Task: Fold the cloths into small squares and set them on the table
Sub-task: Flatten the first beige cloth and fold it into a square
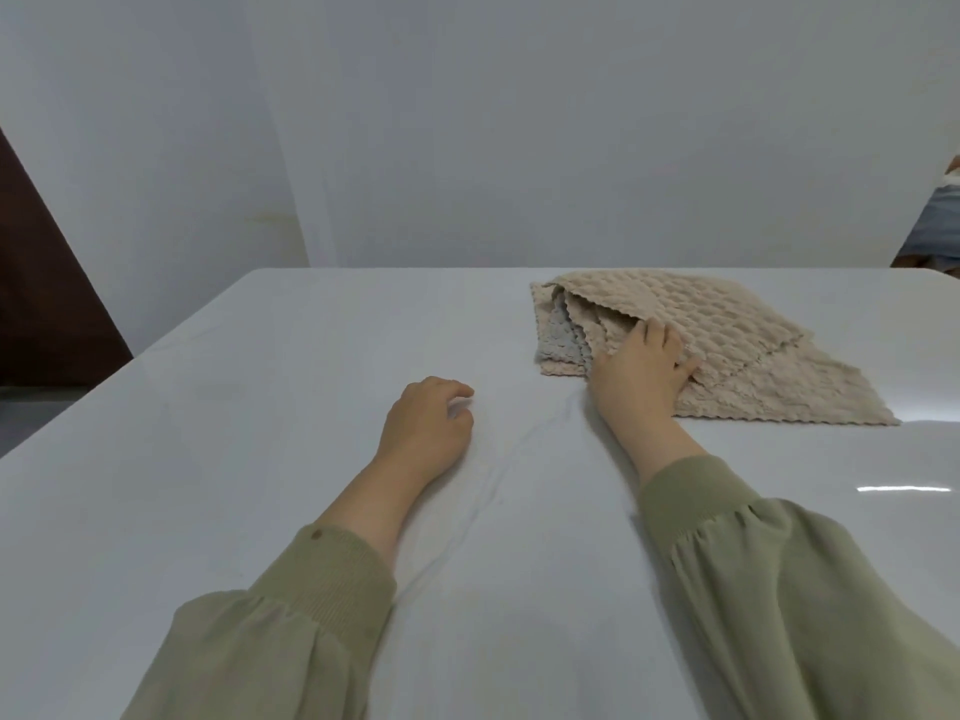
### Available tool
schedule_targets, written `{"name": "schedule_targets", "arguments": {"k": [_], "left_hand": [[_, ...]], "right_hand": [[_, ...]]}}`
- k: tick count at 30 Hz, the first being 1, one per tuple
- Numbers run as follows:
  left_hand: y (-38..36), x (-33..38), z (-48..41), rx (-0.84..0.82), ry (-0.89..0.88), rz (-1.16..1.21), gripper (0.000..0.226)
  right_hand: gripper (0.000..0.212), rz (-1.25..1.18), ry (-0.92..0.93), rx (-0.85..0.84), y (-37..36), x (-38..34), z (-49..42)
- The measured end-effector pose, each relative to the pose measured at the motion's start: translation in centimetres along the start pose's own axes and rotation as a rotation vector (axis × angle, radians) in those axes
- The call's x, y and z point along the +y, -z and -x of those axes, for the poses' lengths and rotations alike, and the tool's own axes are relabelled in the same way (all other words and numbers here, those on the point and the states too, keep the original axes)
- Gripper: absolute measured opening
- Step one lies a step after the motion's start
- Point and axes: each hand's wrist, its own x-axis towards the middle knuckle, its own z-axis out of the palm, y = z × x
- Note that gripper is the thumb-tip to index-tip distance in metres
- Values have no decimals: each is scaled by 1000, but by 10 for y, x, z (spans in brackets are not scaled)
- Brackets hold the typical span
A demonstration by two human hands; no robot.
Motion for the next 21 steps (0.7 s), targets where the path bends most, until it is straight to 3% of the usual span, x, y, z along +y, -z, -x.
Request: {"name": "schedule_targets", "arguments": {"k": [2, 6, 8, 11, 15, 19, 21], "left_hand": [[11, -1, 1, 128, 45, 193, 32], [43, -24, 4, 454, 189, 440, 29], [56, -37, 5, 546, 265, 618, 24], [67, -49, 6, 535, 363, 616, 28], [62, -45, 10, 258, 318, 626, 27], [57, -35, 13, 156, 262, 548, 27], [59, -33, 14, 134, 257, 533, 27]], "right_hand": [[62, -85, 178, 104, 8, -14, 15], [56, -382, 1001, 299, 27, -54, 88], [48, -443, 1251, 288, 34, -66, 120], [40, -470, 1136, 219, 30, -65, 126], [55, -327, 839, -53, 17, -50, 104], [79, -267, 874, -387, 15, -49, 104], [80, -196, 936, -460, 14, -54, 106]]}}
